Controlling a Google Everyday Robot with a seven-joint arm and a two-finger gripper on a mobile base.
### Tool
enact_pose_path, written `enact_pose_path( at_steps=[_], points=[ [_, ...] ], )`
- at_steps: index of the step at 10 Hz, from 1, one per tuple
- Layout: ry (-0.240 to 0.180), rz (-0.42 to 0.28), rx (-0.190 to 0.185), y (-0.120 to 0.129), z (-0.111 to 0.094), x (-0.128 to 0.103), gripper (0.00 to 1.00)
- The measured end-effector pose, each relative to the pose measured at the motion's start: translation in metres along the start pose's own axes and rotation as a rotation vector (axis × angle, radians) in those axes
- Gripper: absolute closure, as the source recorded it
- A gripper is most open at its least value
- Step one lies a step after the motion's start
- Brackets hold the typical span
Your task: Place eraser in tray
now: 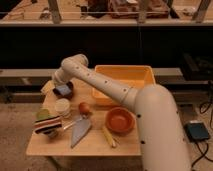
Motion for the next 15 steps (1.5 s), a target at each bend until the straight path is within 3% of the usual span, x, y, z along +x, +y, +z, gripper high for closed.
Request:
enact_pose_path(
  at_steps=[3,5,12,15],
  points=[
    [0.045,-0.024,0.048,-0.020,-0.036,-0.044,0.20],
    [0.060,-0.065,0.084,-0.030,-0.047,-0.062,0.20],
    [0.059,-0.081,0.086,-0.034,-0.048,-0.065,0.20],
    [0.049,-0.179,0.083,-0.062,-0.064,-0.068,0.20]
  ],
)
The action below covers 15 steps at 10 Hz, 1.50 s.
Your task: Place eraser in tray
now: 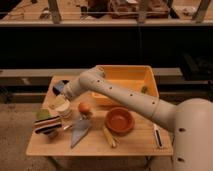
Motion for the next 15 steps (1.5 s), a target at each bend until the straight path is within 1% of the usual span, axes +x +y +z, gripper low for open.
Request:
enact_pose_path(
  at_steps=[1,2,3,5,7,9,10,11,12,13,15],
  points=[
    [-0.007,-0.037,0.021,-0.011,-0.004,-0.002,0.20],
    [-0.017,-0.052,0.035,-0.017,-0.005,-0.003,0.20],
    [-0.029,-0.052,0.056,-0.024,-0.006,-0.007,0.20],
    [-0.049,-0.025,0.081,-0.027,-0.006,-0.024,0.20],
    [-0.103,-0.004,0.117,-0.036,0.002,-0.046,0.20],
    [-0.133,-0.007,0.138,-0.044,0.001,-0.053,0.20],
    [-0.157,-0.026,0.160,-0.052,0.001,-0.058,0.20],
    [-0.179,-0.045,0.183,-0.062,0.004,-0.062,0.20],
    [-0.192,-0.058,0.200,-0.068,0.008,-0.065,0.20],
    [-0.207,-0.069,0.215,-0.070,0.013,-0.070,0.20],
    [-0.221,-0.084,0.232,-0.072,0.022,-0.077,0.20]
  ],
)
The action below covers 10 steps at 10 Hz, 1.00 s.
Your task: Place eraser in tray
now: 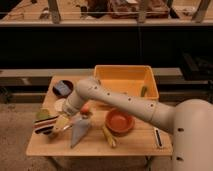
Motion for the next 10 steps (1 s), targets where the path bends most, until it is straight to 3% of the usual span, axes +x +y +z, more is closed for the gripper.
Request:
enact_pose_path(
  at_steps=[5,10],
  points=[
    [-0.013,-0.034,0.012,0.004,0.019,-0.005,0.20],
    [0.009,-0.074,0.018,0.009,0.028,-0.006,0.20]
  ],
)
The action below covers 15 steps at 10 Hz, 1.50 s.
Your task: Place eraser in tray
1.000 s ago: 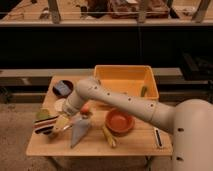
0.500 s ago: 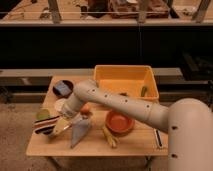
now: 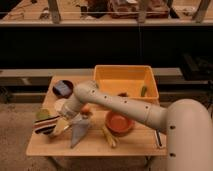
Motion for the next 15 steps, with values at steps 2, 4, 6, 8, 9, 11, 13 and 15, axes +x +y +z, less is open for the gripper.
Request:
enact_pose_path(
  at_steps=[2,4,6,8,9,11,13,15],
  points=[
    [0.001,-0.014,0.011,0.001,0.006,0.003,0.21],
    [0.002,-0.023,0.020,0.002,0.010,0.003,0.36],
    [0.002,-0.028,0.028,0.003,0.012,0.003,0.56],
    [0.002,-0.030,0.030,0.002,0.013,0.003,0.76],
    [0.003,-0.030,0.031,0.002,0.013,0.003,0.84],
    [0.028,-0.034,0.030,0.001,0.009,0.009,0.99],
    [0.076,-0.037,0.010,0.004,-0.010,0.030,1.00],
    [0.129,-0.041,-0.048,0.013,-0.041,0.054,1.00]
  ],
)
